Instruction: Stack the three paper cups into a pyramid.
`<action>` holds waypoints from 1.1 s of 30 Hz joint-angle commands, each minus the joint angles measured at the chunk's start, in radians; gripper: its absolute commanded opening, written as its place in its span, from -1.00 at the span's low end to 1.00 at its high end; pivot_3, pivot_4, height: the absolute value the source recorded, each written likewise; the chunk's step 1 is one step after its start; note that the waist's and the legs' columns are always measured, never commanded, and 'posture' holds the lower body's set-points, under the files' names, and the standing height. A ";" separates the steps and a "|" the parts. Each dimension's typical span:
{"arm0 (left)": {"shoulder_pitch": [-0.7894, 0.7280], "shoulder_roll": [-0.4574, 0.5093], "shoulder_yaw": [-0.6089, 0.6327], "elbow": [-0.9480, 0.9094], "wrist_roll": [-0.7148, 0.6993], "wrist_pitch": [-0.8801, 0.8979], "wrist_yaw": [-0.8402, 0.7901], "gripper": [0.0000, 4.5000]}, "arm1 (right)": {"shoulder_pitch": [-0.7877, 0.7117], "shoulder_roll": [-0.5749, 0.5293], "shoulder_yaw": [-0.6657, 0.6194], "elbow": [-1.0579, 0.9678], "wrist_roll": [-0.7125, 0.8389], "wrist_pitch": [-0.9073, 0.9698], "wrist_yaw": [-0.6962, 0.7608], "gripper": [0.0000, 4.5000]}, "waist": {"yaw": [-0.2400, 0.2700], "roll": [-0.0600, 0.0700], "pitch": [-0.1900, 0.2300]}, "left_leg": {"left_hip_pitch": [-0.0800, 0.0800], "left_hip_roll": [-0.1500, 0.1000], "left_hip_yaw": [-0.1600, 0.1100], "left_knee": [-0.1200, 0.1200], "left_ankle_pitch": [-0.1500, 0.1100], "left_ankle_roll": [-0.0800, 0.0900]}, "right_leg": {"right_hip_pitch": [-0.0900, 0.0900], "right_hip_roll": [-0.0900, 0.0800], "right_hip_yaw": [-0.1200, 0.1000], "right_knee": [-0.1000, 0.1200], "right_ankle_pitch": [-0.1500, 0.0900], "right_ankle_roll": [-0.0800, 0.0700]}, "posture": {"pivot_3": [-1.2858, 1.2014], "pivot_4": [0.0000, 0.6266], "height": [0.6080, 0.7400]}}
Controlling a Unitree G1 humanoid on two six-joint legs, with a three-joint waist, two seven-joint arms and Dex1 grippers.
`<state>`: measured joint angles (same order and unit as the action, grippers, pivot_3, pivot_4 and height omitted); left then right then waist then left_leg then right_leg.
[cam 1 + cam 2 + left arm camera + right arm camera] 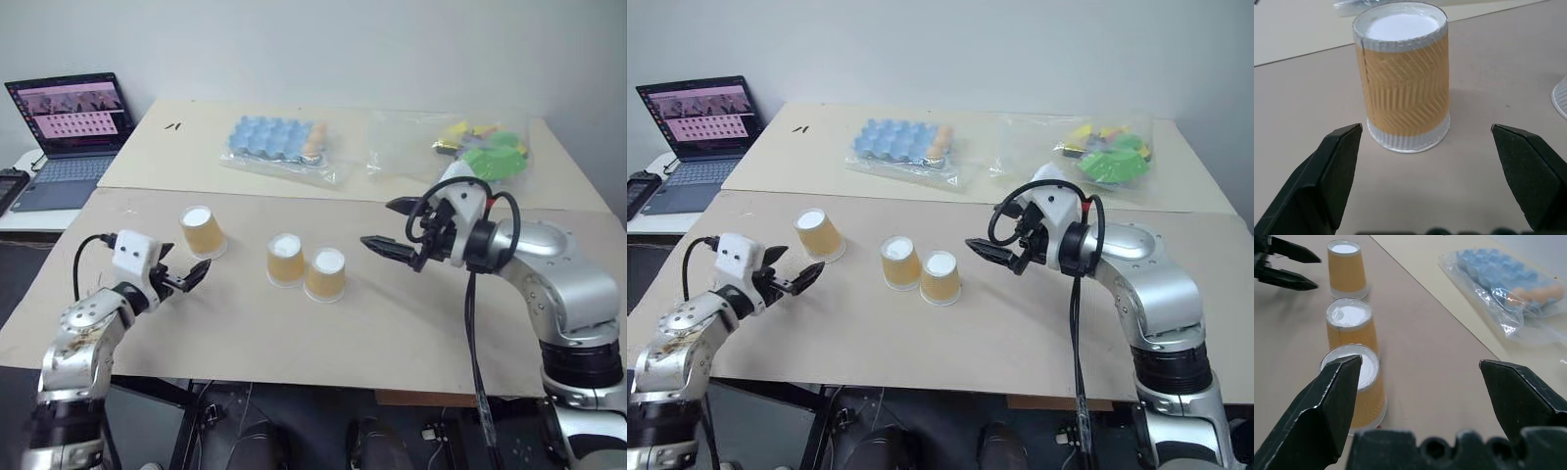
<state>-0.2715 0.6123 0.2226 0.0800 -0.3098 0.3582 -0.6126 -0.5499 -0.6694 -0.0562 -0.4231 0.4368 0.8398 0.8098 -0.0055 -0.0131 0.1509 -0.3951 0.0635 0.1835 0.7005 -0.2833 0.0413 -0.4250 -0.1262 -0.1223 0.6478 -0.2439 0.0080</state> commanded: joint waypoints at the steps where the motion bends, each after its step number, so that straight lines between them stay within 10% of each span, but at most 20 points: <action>1: -0.106 0.013 -0.019 0.114 0.034 -0.088 -0.034 1.00 | 0.022 -0.025 -0.022 -0.102 0.087 0.024 0.038 0.99 | 0.001 0.000 0.000 | -0.001 0.000 0.000 0.000 0.000 0.000 | 0.000 0.001 -0.001 0.000 0.000 0.000 | 0.03 -0.52 0.89; 20: -0.335 -0.005 -0.079 0.378 0.073 -0.206 -0.140 1.00 | 0.064 -0.051 0.038 -0.138 0.136 0.003 0.029 0.99 | -0.006 -0.002 0.001 | -0.002 0.000 -0.001 0.002 0.000 0.000 | 0.000 0.001 -0.001 0.000 0.000 0.001 | 0.03 -0.52 0.89; 26: -0.340 -0.011 -0.075 0.373 0.067 -0.187 -0.140 0.25 | 0.060 -0.048 0.045 -0.134 0.135 0.003 0.011 1.00 | -0.006 -0.002 0.001 | -0.002 0.000 -0.001 0.002 0.000 0.000 | 0.000 0.001 -0.001 0.000 0.000 0.001 | 0.03 -0.52 0.89; 33: -0.428 -0.054 -0.068 0.338 0.031 -0.148 -0.127 0.25 | 0.054 -0.051 0.044 -0.114 0.127 -0.002 -0.003 1.00 | 0.000 -0.004 0.001 | -0.004 0.000 -0.002 0.004 0.000 0.000 | 0.000 0.001 -0.002 0.000 0.000 0.001 | 0.03 -0.52 0.89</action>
<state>-0.6420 0.5640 0.1362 0.4701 -0.2480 0.2061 -0.7431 -0.4849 -0.7128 -0.0029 -0.5274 0.5693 0.8642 0.8181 -0.0057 -0.0167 0.1523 -0.3989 0.0634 0.1810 0.7047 -0.2833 0.0416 -0.4249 -0.1252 -0.1247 0.6477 -0.2441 0.0085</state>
